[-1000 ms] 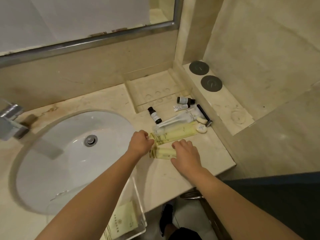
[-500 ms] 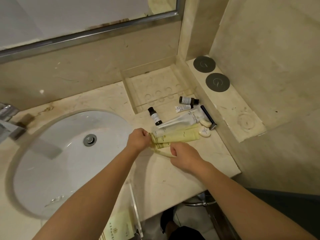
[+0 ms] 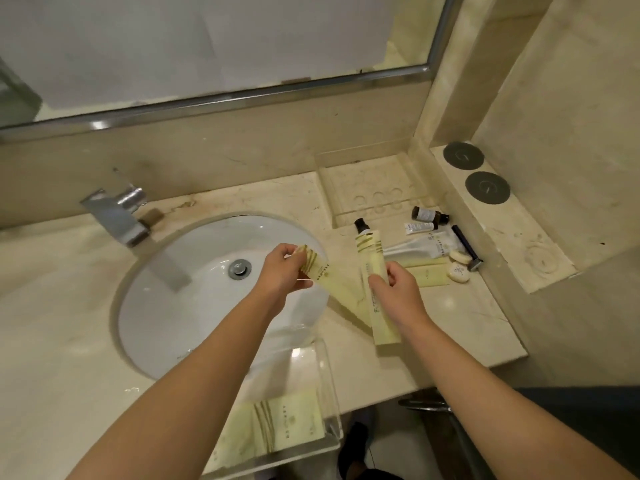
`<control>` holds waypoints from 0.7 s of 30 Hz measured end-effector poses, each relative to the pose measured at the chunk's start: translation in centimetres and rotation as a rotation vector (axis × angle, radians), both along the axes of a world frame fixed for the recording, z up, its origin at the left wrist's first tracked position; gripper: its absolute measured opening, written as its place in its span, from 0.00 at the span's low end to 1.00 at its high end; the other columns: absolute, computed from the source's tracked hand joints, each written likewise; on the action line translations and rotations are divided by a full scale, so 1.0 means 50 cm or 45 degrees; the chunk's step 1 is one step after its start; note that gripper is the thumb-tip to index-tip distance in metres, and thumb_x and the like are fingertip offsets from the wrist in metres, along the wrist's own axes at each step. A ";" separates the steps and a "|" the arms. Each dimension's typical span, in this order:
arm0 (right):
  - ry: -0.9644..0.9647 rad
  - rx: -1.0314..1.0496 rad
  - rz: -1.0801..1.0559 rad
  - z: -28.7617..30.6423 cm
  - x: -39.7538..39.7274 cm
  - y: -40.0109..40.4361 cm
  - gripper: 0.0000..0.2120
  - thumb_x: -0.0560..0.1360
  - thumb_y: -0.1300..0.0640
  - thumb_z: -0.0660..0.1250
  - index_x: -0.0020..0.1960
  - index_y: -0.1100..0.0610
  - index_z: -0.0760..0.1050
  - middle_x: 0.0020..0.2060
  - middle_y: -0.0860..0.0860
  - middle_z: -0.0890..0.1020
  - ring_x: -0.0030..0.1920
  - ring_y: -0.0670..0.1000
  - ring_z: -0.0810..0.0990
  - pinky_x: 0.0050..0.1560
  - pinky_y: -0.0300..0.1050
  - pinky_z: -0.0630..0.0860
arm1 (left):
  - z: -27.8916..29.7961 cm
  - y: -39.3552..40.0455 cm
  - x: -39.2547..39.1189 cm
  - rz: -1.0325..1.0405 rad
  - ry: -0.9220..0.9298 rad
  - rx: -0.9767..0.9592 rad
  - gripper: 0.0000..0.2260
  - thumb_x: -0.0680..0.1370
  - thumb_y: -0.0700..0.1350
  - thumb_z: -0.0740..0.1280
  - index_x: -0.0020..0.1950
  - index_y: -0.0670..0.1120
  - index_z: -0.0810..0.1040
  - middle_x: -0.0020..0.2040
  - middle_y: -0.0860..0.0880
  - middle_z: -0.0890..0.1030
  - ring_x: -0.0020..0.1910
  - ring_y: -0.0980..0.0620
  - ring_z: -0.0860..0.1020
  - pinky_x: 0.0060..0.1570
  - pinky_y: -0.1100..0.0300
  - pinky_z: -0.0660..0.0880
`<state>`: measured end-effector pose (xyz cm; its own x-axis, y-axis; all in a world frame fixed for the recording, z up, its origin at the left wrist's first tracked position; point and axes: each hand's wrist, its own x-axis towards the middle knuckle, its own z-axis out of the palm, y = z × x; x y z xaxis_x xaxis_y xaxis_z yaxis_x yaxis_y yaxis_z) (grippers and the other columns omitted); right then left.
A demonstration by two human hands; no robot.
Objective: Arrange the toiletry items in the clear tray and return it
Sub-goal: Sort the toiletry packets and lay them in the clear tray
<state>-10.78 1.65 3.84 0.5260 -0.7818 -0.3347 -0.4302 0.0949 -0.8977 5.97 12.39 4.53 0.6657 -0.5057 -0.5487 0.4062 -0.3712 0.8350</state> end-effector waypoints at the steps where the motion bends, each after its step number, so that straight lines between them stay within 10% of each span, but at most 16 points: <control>1: -0.004 0.011 0.012 0.006 0.006 0.018 0.03 0.75 0.63 0.64 0.47 0.61 0.76 0.37 0.54 0.77 0.36 0.51 0.74 0.36 0.44 0.70 | 0.004 0.022 0.005 -0.006 -0.015 -0.001 0.04 0.80 0.43 0.61 0.48 0.44 0.73 0.43 0.43 0.80 0.41 0.47 0.81 0.40 0.57 0.80; 21: 0.112 0.011 0.387 0.042 0.109 0.285 0.06 0.70 0.65 0.65 0.45 0.59 0.72 0.36 0.54 0.80 0.34 0.53 0.82 0.43 0.53 0.78 | 0.039 0.350 0.059 -0.039 0.052 0.003 0.06 0.80 0.37 0.59 0.54 0.42 0.75 0.43 0.43 0.78 0.40 0.47 0.81 0.34 0.59 0.81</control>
